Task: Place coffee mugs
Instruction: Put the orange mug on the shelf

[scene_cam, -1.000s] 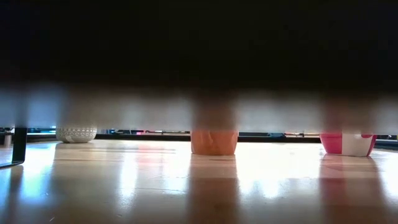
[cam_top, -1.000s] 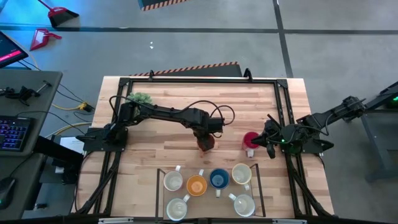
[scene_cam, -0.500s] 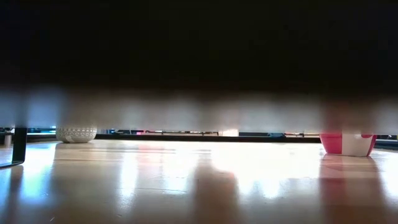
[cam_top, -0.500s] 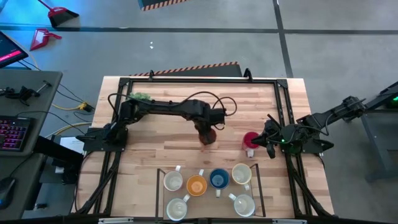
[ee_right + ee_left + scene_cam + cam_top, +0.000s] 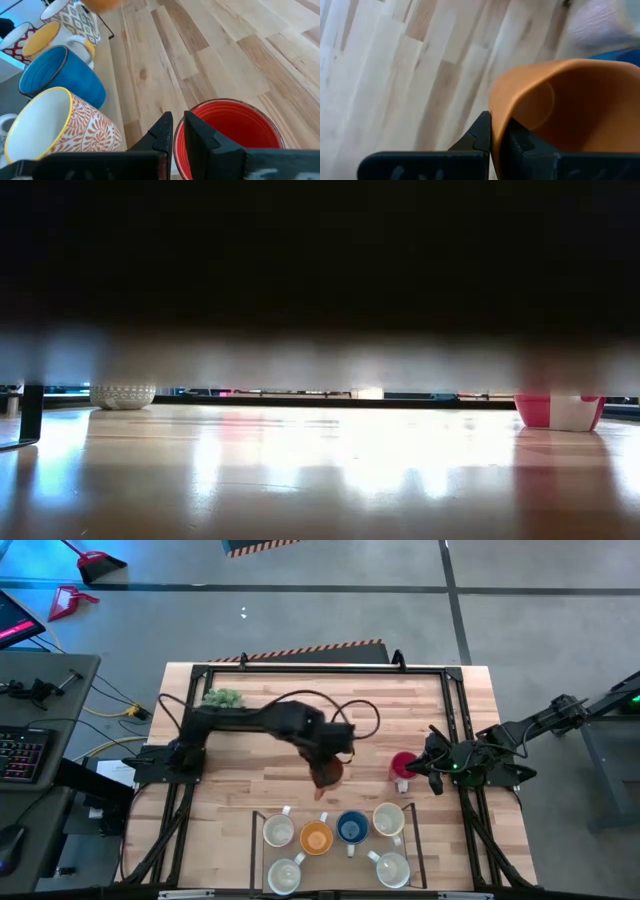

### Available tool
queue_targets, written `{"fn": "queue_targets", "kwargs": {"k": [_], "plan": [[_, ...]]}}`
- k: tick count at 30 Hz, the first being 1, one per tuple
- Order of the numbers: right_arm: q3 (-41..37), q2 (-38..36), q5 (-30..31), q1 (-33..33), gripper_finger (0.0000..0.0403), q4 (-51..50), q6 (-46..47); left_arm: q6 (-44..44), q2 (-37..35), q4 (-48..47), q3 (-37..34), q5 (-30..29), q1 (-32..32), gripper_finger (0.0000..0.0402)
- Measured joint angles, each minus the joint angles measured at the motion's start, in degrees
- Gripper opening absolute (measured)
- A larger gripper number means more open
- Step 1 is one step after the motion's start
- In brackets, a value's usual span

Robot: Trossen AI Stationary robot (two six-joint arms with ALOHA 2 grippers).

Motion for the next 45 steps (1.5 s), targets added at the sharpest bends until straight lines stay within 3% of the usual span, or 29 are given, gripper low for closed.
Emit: {"fn": "queue_targets", "kwargs": {"k": [7,20,28,45], "plan": [[0.0,0.0,0.0,0.0,0.0024,-0.3,0.0,-8.4,-2.9,0.7,0.1,-2.8,-7.6,0.0006],[0.0,0.0,3.9,0.0,0.0024,-0.4,0.0,-13.4,-2.4,12.0,0.0,-4.3,-18.4,0.0006],[0.0,0.0,3.2,0.0,0.0024,-0.4,0.6,-17.6,-1.2,15.2,0.0,-5.1,-22.3,0.0006],[0.0,0.0,2.9,0.0,0.0024,-1.0,0.7,-17.3,6.5,24.7,0.0,-3.1,-25.8,0.0006]]}}
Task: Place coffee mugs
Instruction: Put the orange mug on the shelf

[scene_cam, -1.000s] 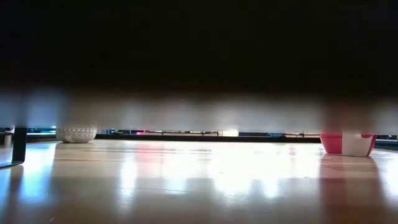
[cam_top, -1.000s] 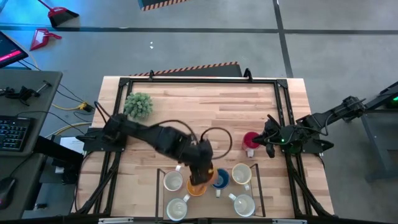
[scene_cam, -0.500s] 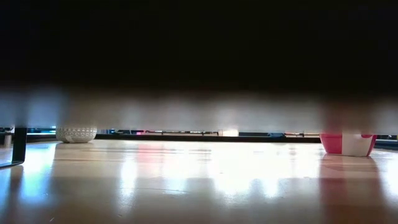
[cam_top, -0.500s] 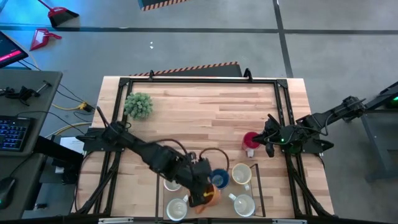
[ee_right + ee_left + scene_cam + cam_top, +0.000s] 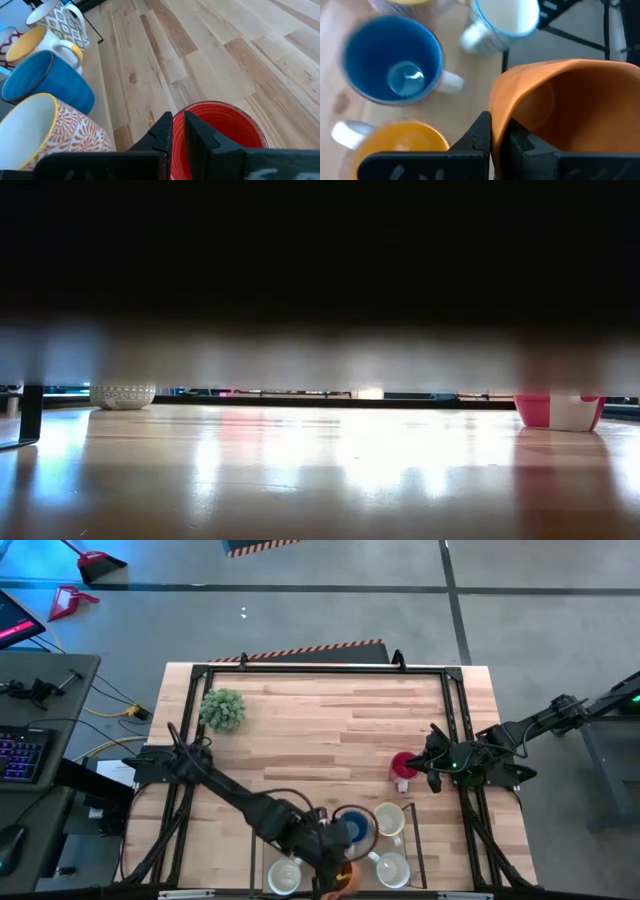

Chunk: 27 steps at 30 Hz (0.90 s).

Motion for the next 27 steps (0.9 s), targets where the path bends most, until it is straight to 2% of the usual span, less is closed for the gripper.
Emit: {"fn": "queue_targets", "kwargs": {"k": [11,14,27], "plan": [[0.0,0.0,1.7,0.0,0.0024,-1.6,0.0,-3.5,2.3,0.5,0.1,-1.2,-1.0,0.0006],[0.0,0.0,0.7,0.0,0.0024,-1.9,0.0,-3.6,3.6,2.6,0.1,-0.8,-0.6,0.0006],[0.0,0.0,-1.7,0.0,0.0024,-2.6,0.0,-4.6,7.1,-0.1,0.0,1.2,0.3,0.0006]]}}
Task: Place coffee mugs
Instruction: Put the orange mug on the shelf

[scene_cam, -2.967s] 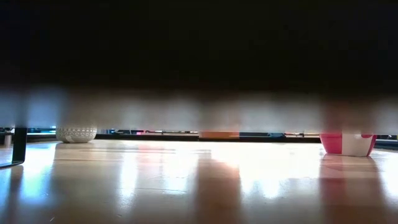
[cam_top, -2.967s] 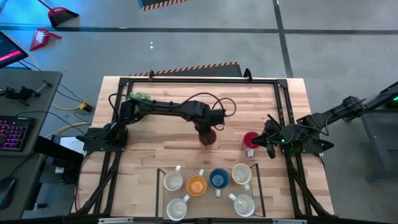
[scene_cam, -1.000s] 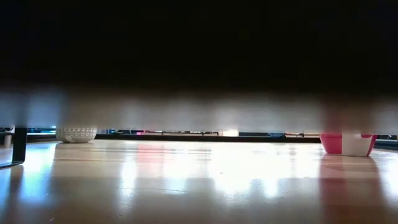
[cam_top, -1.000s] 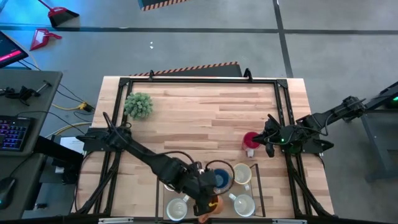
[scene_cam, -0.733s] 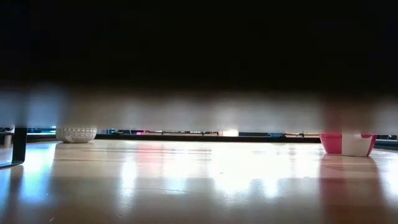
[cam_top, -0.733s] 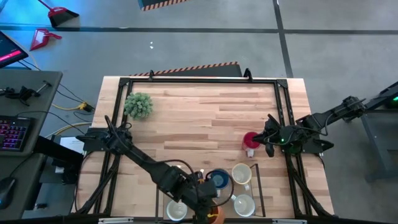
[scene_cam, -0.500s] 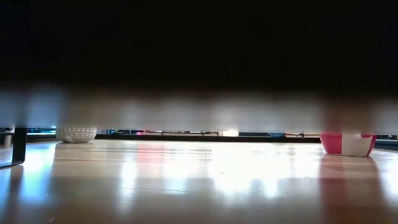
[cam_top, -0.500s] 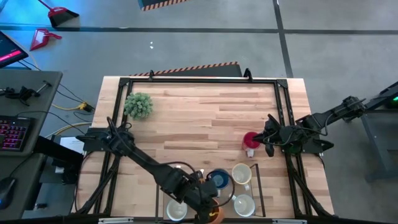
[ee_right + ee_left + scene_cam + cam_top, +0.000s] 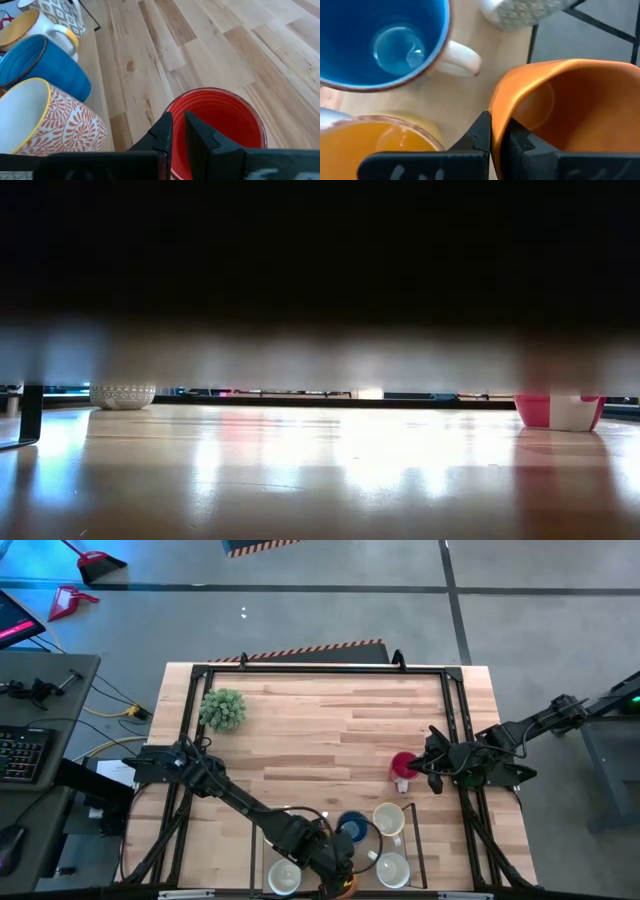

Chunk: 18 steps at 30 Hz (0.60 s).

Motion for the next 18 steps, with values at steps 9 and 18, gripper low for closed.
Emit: {"fn": "queue_targets", "kwargs": {"k": [9,18], "plan": [[0.0,0.0,0.0,0.0,0.0024,-0.9,-0.6,-1.9,0.0,-2.9,0.0,0.1,0.7,0.0006],[0.0,0.0,0.9,0.0,0.0024,-0.9,-1.7,-1.9,0.2,-2.3,0.0,1.7,0.7,0.0006]]}}
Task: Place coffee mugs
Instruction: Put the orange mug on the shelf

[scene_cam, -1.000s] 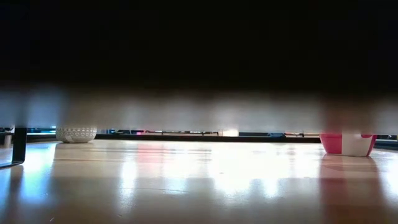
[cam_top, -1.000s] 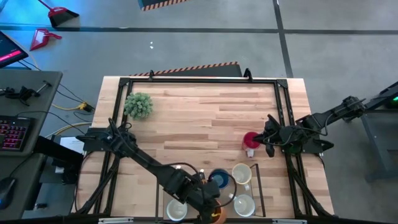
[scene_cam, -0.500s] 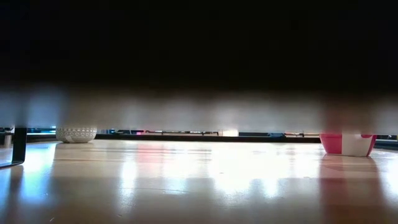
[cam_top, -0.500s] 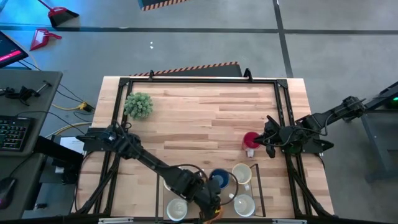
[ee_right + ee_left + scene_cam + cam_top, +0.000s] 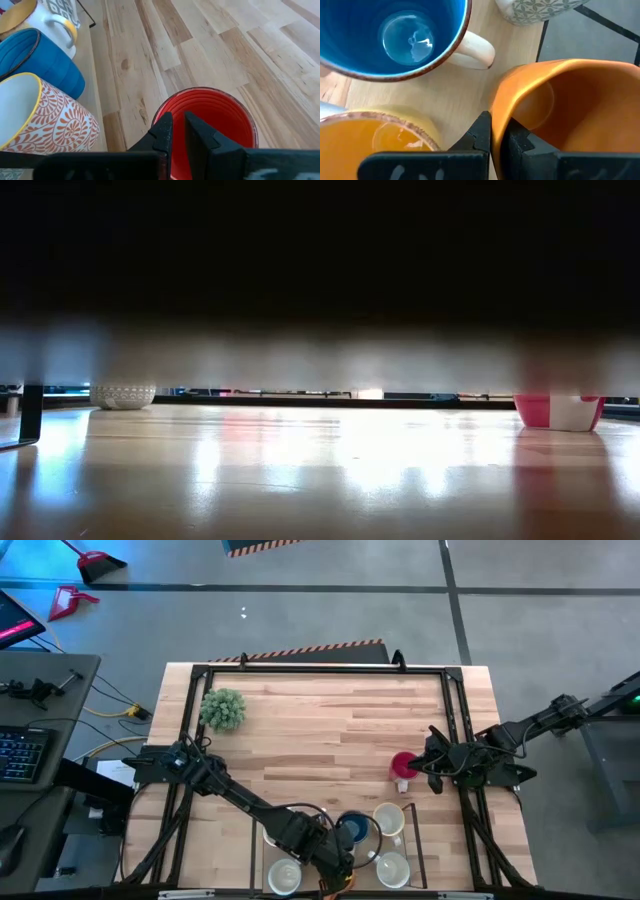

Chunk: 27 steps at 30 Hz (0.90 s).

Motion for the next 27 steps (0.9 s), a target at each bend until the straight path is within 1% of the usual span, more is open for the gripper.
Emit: {"fn": "queue_targets", "kwargs": {"k": [4,17,27], "plan": [[0.0,0.0,0.8,0.0,0.0024,0.0,0.0,0.0,0.7,0.0,0.0,0.1,-0.1,0.0006],[0.0,0.0,0.8,0.0,0.0024,0.0,0.2,-0.7,1.6,0.1,0.1,0.7,0.0,0.0006],[0.0,0.0,0.8,0.0,0.0024,-0.3,0.0,-2.6,2.5,-2.3,0.0,1.4,0.0,0.0006]]}}
